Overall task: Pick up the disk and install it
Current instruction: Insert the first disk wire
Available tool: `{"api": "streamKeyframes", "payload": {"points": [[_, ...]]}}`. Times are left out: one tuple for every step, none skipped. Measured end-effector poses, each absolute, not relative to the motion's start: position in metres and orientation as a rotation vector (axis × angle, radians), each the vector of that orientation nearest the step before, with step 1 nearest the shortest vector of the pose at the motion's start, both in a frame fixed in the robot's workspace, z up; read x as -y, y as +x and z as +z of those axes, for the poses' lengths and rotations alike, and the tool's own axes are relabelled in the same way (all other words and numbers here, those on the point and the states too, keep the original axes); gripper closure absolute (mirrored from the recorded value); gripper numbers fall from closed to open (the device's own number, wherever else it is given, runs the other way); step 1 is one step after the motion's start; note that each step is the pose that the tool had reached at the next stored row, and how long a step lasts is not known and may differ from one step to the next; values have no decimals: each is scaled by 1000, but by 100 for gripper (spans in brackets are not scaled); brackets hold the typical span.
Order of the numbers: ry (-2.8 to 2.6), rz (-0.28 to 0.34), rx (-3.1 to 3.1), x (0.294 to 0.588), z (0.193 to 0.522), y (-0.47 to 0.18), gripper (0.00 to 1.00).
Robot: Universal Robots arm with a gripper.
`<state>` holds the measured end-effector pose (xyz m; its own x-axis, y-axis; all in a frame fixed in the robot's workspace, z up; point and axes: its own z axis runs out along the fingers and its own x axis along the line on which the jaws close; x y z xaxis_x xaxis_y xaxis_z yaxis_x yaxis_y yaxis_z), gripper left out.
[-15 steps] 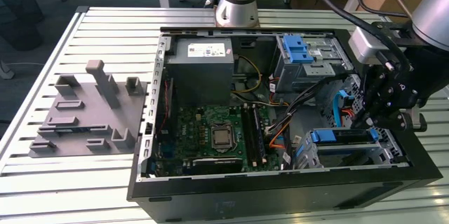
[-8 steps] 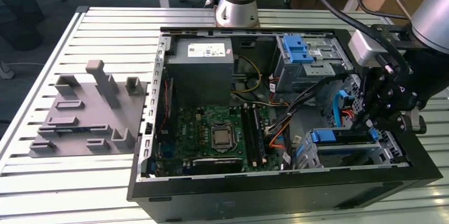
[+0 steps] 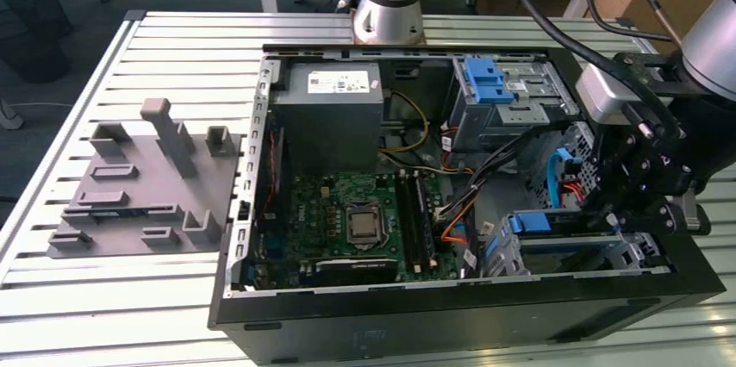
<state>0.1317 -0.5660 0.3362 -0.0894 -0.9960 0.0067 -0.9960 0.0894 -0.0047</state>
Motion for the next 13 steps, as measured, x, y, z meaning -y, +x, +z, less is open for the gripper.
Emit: {"api": "streamKeyframes", "payload": {"points": [[2119, 13, 2317, 566, 336, 132, 73], [2119, 13, 2317, 566, 336, 132, 67], [2119, 13, 2317, 566, 336, 132, 67], [2119, 13, 2317, 566, 336, 132, 67], [2119, 13, 2317, 566, 336, 132, 67], [2119, 13, 2317, 566, 336, 132, 67], [2119, 13, 2317, 566, 336, 132, 67], [2119, 13, 2317, 566, 336, 132, 67], [2119, 13, 2317, 566, 337, 132, 67], [2119, 13, 2317, 566, 337, 132, 67], [2119, 13, 2317, 566, 337, 132, 67], [2119, 13, 2317, 566, 337, 132, 67], [2119, 13, 2317, 566, 337, 132, 67]]}}
